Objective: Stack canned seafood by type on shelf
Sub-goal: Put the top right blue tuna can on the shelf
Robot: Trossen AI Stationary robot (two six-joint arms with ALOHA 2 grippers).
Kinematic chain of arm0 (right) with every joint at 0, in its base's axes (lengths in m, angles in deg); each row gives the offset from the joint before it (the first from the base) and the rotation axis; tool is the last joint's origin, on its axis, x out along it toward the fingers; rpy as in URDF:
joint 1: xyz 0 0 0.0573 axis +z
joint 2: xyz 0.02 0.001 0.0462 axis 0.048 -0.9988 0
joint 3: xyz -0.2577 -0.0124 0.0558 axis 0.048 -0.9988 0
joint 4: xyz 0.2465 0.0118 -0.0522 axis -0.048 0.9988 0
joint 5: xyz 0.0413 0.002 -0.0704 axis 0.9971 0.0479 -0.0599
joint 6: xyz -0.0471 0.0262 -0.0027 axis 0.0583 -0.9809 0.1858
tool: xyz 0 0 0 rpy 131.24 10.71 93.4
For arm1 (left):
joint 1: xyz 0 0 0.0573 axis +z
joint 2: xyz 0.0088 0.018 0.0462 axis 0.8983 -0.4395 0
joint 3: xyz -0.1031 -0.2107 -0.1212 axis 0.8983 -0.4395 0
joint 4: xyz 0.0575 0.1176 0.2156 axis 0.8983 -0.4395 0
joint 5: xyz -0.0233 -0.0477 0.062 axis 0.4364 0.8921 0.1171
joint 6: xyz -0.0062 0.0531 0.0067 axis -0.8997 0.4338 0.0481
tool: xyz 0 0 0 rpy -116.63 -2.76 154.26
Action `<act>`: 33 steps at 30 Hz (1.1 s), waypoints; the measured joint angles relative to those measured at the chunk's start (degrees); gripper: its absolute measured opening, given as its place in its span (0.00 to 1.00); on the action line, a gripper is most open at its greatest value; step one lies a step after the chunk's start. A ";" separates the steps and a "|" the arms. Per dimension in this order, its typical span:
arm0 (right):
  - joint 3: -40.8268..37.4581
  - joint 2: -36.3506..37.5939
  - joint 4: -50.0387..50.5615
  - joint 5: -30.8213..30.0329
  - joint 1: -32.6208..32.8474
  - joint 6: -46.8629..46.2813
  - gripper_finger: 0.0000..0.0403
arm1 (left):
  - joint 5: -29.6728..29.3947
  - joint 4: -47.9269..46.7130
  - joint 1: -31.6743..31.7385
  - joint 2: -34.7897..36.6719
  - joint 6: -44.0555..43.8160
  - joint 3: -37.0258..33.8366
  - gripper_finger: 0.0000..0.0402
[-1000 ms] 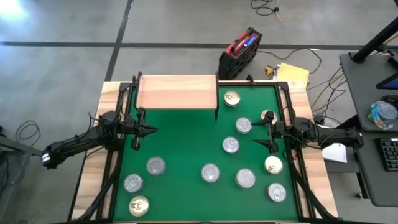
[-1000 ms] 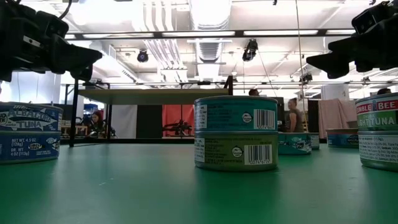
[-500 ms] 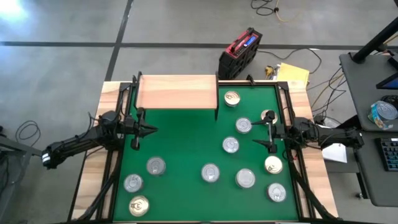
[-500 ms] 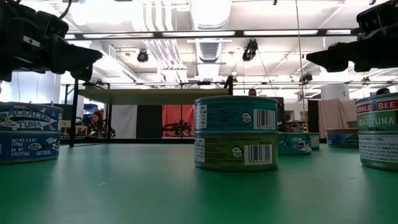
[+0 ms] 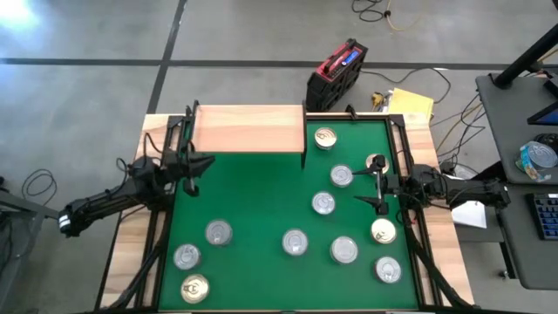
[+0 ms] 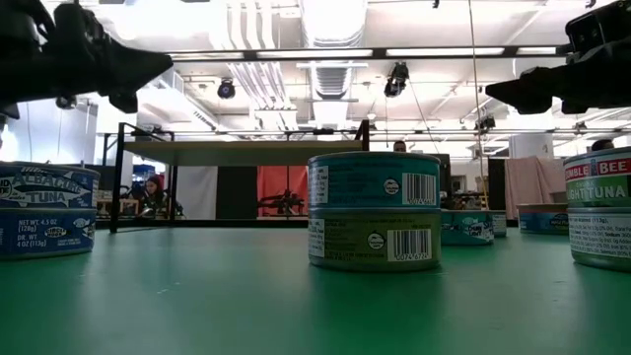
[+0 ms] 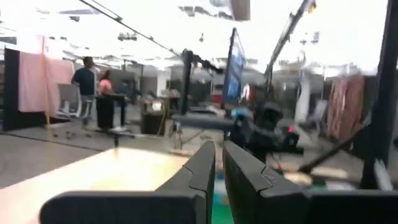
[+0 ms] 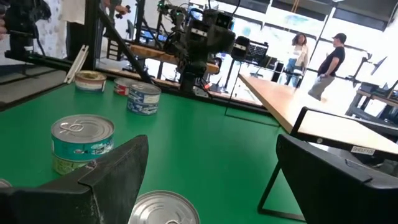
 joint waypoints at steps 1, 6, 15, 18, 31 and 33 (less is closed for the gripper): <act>0.00 0.00 -0.01 0.00 0.00 -0.29 0.86 | 0.02 0.63 -0.01 0.00 -1.13 0.00 0.04; 0.00 0.00 -2.08 0.83 0.00 -18.55 0.86 | 0.02 3.33 0.00 0.00 -2.11 0.00 0.04; 0.01 0.00 -8.08 0.63 0.02 -25.99 0.86 | 0.02 6.21 0.00 0.00 -18.94 0.00 0.04; 0.02 0.00 -8.11 0.63 0.02 -25.04 0.86 | 0.50 6.48 -0.06 0.00 -22.06 0.00 0.04; 0.02 0.00 -13.44 1.01 0.02 -29.44 0.86 | -2.40 13.75 -8.56 -7.68 -24.28 0.00 0.04; 0.03 0.00 -13.71 0.49 0.02 -29.41 0.86 | -2.95 18.48 -10.50 -9.60 -21.76 0.00 0.04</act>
